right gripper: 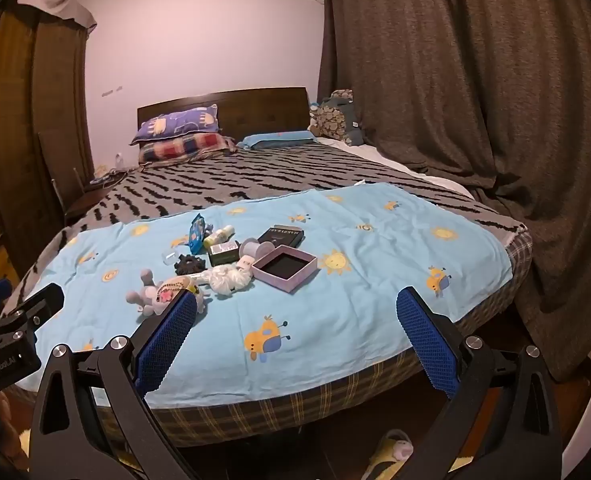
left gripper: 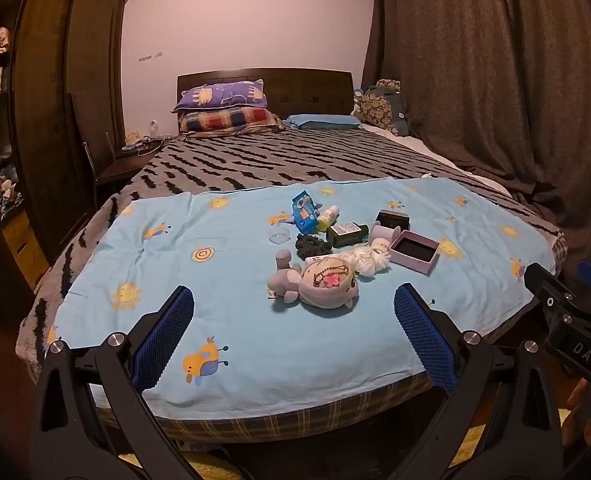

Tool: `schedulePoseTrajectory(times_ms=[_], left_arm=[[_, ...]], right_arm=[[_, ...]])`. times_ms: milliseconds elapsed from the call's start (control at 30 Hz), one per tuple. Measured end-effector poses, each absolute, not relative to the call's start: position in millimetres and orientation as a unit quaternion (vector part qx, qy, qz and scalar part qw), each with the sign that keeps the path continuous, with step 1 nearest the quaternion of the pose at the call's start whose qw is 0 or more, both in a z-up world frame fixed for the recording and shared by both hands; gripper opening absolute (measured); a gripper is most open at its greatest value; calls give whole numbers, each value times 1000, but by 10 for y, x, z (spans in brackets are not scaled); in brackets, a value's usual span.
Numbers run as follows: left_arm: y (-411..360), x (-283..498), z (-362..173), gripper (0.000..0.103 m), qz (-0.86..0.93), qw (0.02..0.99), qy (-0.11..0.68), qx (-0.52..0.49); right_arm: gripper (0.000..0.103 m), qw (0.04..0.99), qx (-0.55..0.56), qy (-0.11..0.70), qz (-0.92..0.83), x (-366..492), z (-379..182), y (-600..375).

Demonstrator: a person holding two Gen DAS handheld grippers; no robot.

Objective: Collect trash

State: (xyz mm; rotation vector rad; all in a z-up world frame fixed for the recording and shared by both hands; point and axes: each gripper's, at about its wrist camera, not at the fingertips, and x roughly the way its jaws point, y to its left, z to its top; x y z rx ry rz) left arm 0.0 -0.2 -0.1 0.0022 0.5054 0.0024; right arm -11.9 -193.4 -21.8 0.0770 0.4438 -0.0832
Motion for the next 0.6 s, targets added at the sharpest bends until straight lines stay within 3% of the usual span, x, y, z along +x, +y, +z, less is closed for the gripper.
schedulePoseTrajectory(times_ms=[600], left_arm=[[52,27,-30,95,4,967,255,0]], right_arm=[[100,974,41,220,-40,-108,-226,-1947]])
